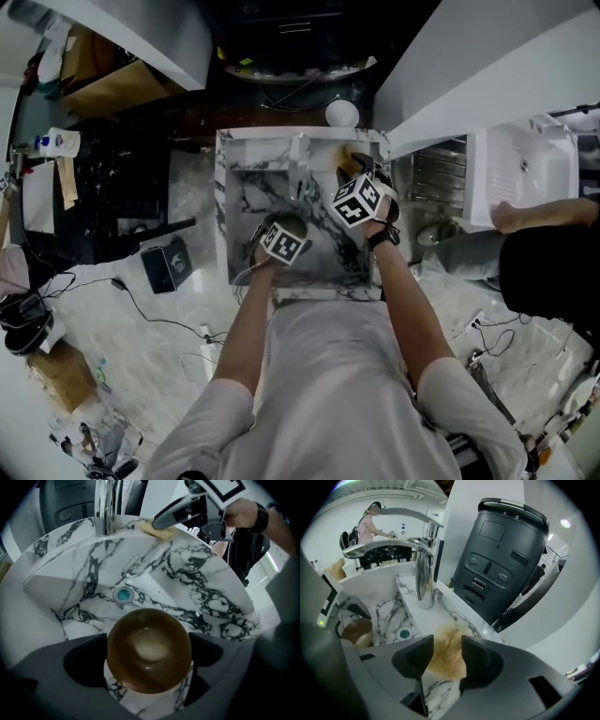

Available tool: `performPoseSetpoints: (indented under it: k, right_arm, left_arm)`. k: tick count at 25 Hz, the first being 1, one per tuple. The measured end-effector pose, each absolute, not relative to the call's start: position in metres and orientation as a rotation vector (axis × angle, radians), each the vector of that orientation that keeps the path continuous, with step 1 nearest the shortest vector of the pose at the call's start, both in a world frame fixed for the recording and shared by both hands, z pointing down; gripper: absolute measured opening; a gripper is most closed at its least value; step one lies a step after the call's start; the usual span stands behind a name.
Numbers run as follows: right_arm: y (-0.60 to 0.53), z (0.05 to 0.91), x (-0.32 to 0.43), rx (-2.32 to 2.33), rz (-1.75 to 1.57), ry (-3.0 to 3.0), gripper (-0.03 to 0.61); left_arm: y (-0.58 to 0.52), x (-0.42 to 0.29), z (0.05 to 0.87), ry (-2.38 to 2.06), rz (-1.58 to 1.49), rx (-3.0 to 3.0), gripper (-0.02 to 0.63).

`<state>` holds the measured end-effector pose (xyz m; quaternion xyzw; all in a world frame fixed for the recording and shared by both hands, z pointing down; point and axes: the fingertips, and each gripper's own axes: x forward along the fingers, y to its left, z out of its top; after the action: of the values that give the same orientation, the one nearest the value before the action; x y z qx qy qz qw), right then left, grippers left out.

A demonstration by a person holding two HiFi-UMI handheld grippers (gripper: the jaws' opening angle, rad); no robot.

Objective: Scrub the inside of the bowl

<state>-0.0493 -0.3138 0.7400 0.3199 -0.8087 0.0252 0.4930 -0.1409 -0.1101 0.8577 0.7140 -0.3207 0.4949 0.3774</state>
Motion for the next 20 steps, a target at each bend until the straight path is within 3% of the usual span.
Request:
performPoseSetpoints:
  k: [4, 7, 8, 13, 20]
  right_arm:
    - [-0.326, 0.754, -0.047, 0.761, 0.06, -1.897, 0.17]
    - [-0.329, 0.755, -0.051, 0.747, 0.018, -1.89, 0.061]
    - [-0.327, 0.756, -0.053, 0.738, 0.016, -1.892, 0.053]
    - [-0.321, 0.743, -0.049, 0.802, 0.205, -1.993, 0.032]
    - [-0.267, 0.662, -0.025, 1.031, 0.541, -2.338, 0.029]
  left_arm:
    - [-0.121, -0.141, 0.836, -0.837, 1.196, 1.857, 0.555]
    - [-0.132, -0.149, 0.81, -0.882, 1.156, 1.873, 0.555]
    - [-0.131, -0.149, 0.802, -0.884, 1.129, 1.876, 0.555]
    - [-0.13, -0.139, 0.773, -0.896, 0.978, 1.935, 0.555]
    - [-0.133, -0.118, 0.712, -0.837, 0.666, 2.049, 0.554]
